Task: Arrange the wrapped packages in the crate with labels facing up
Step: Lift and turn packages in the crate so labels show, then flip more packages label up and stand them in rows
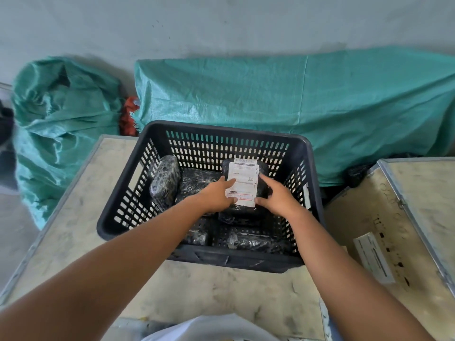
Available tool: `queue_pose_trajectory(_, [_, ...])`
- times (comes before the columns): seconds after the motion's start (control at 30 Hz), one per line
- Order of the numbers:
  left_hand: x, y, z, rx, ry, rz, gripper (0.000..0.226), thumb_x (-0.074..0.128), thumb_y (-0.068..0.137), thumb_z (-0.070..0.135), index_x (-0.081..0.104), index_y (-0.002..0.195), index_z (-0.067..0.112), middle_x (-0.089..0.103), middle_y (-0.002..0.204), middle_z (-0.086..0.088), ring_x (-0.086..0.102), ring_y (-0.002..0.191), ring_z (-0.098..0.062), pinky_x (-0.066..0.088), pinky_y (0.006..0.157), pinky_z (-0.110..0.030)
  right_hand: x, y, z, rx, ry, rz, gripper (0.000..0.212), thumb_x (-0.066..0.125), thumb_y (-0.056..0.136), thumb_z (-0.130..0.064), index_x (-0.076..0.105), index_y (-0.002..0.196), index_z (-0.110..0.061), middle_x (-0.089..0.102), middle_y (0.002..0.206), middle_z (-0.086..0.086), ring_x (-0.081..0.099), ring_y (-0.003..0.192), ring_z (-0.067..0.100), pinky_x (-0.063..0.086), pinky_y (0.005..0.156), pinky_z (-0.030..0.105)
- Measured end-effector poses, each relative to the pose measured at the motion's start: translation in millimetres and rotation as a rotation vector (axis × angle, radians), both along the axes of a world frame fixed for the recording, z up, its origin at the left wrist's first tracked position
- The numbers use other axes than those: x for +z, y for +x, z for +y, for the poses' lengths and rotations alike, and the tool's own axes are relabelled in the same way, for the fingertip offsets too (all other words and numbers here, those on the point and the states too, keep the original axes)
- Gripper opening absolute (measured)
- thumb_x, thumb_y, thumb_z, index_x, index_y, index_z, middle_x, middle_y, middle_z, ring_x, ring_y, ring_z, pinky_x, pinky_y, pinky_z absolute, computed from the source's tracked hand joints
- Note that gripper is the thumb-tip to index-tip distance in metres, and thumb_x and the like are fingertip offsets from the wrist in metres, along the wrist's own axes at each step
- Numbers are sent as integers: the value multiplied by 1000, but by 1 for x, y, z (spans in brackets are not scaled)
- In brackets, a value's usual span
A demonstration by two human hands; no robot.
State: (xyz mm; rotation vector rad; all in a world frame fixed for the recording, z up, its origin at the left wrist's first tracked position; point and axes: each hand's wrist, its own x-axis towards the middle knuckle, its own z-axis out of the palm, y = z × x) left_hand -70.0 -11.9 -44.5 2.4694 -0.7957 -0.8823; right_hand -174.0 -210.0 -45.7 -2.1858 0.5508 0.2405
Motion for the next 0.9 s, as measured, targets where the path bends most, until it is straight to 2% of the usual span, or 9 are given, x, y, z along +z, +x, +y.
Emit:
queue_pose_trajectory(0.07, [15, -5, 7, 1, -92, -47, 68, 62, 97, 39, 33, 158, 30, 29, 165, -8, 42, 142, -28, 35, 113, -37, 17, -14, -1, 7, 29, -42, 78, 81, 89, -18, 43, 155, -34, 46, 156, 3, 59, 122, 23, 51, 93, 32])
queue_pose_trajectory(0.2, [29, -27, 21, -34, -201, 51, 55, 66, 95, 40, 52, 147, 33, 59, 144, 2, 67, 112, -12, 50, 101, -33, 37, -50, -2, 127, 63, 4, 35, 86, 83, -24, 66, 103, -45, 59, 129, -10, 62, 118, 19, 46, 75, 20])
queue_pose_trajectory(0.33, [20, -48, 24, -54, -243, 179, 35, 70, 96, 24, 70, 130, 20, 69, 125, 12, 65, 107, 0, 49, 104, -28, 33, -71, 9, 372, 28, 238, 38, 94, 72, -21, 71, 95, -40, 63, 120, -10, 59, 113, 11, 47, 93, 29])
queue_pose_trajectory(0.4, [16, -50, 22, -52, -231, 170, 26, 69, 96, 19, 75, 122, 20, 72, 108, 16, 63, 92, 11, 52, 92, -20, 26, -70, 16, 428, 0, 286, 40, 93, 73, -12, 69, 91, -39, 68, 117, -2, 64, 112, 16, 53, 95, 34])
queue_pose_trajectory(0.47, [15, -48, 19, -49, -238, 138, 25, 68, 97, 19, 75, 121, 20, 74, 110, 8, 61, 87, 13, 50, 81, -10, 22, -66, 15, 423, -3, 286, 42, 91, 75, -9, 67, 91, -39, 68, 119, 0, 65, 114, 18, 53, 99, 38])
queue_pose_trajectory(0.6, [13, -47, 20, -172, -179, 157, 47, 72, 93, 36, 63, 139, 28, 62, 137, 7, 59, 119, -8, 43, 108, -29, 15, -62, 9, 237, -85, 139, 44, 83, 85, -14, 67, 119, -37, 67, 127, -3, 64, 116, 19, 49, 90, 27])
queue_pose_trajectory(0.7, [8, -44, 18, -327, -97, 111, 72, 80, 85, 36, 49, 150, 34, 49, 149, 8, 52, 128, -14, 38, 111, -32, 12, -61, 8, 234, -181, 170, 76, 91, 76, -16, 58, 142, -37, 59, 143, -2, 59, 125, 22, 46, 96, 29])
queue_pose_trajectory(0.77, [4, -41, 17, -354, -82, 65, 75, 82, 84, 29, 46, 151, 35, 48, 152, -1, 49, 133, -22, 35, 110, -30, 11, -62, 8, 205, -204, 192, 84, 93, 72, -10, 59, 142, -41, 57, 147, -2, 61, 117, 20, 48, 93, 27])
queue_pose_trajectory(0.9, [0, -40, 16, -336, -100, 23, 74, 81, 83, 20, 50, 148, 36, 51, 152, 4, 47, 137, -16, 35, 107, -24, 10, -62, 9, 141, -233, 152, 69, 90, 76, -8, 69, 128, -48, 63, 140, -1, 66, 105, 17, 50, 86, 24])
